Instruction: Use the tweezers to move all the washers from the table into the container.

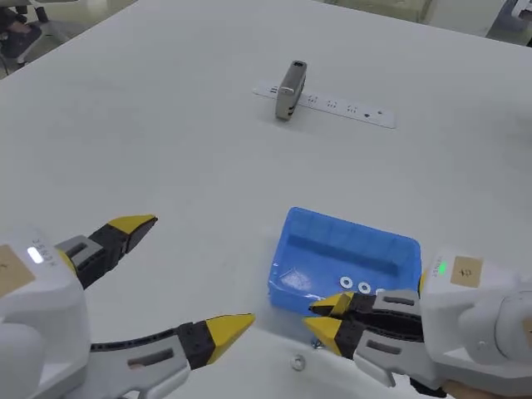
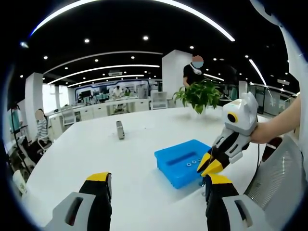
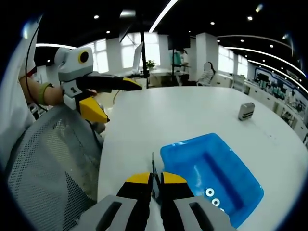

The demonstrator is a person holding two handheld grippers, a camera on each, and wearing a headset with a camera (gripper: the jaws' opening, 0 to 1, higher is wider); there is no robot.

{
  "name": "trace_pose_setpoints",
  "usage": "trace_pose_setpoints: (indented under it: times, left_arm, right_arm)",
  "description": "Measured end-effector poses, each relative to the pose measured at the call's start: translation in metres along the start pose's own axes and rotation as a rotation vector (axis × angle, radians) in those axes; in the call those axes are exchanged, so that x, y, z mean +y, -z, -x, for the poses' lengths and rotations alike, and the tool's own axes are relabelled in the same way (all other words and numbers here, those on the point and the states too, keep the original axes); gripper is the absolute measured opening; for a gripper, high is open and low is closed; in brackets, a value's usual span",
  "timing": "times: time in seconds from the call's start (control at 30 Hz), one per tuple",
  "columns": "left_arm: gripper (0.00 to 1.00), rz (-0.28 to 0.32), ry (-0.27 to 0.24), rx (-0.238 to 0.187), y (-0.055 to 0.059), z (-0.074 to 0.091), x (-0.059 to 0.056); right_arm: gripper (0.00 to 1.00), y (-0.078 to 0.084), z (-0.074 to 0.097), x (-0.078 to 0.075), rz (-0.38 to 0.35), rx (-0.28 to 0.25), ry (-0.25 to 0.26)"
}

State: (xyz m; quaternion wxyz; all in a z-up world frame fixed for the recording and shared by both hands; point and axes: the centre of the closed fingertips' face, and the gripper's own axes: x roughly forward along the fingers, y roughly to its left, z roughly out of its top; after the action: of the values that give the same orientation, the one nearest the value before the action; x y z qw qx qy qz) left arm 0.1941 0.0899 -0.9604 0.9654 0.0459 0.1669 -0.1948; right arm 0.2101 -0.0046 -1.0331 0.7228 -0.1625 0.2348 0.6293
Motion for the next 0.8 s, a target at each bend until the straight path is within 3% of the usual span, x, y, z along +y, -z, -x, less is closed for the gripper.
trace_pose_setpoints:
  times: [0.03,0.13,0.17,0.27,0.33,0.4,0.6,0.8]
  left_arm:
    - [0.81,0.000,0.000,0.000,0.000,0.000,0.000]
    - [0.81,0.000,-0.001,0.000,0.000,0.000,0.000]
    - [0.81,-0.001,-0.002,0.000,0.000,0.000,0.000]
    - [0.81,-0.001,-0.002,0.002,0.000,0.000,0.000]
    - [0.81,-0.002,0.003,0.002,0.000,0.000,0.000]
    - [0.81,-0.005,0.006,0.005,0.001,-0.001,-0.001]
    - [0.81,0.000,-0.001,0.001,0.001,0.000,0.002]
    - [0.81,-0.004,0.001,0.003,0.001,-0.001,0.001]
  right_arm:
    - [0.03,-0.001,0.000,0.000,-0.005,-0.012,0.006]
    - [0.03,-0.001,0.001,-0.013,-0.154,-0.038,0.073]
    - [0.03,-0.002,0.000,-0.011,-0.181,-0.044,0.060]
    - [0.02,-0.005,-0.001,-0.007,-0.154,-0.053,0.058]
    - [0.02,-0.005,0.000,-0.005,-0.106,-0.031,0.069]
    - [0.02,-0.005,0.001,-0.001,-0.122,-0.020,0.053]
    - [0.03,-0.020,0.010,0.008,-0.277,-0.121,-0.007]
    - [0.03,-0.043,0.027,-0.006,-0.397,-0.252,-0.009]
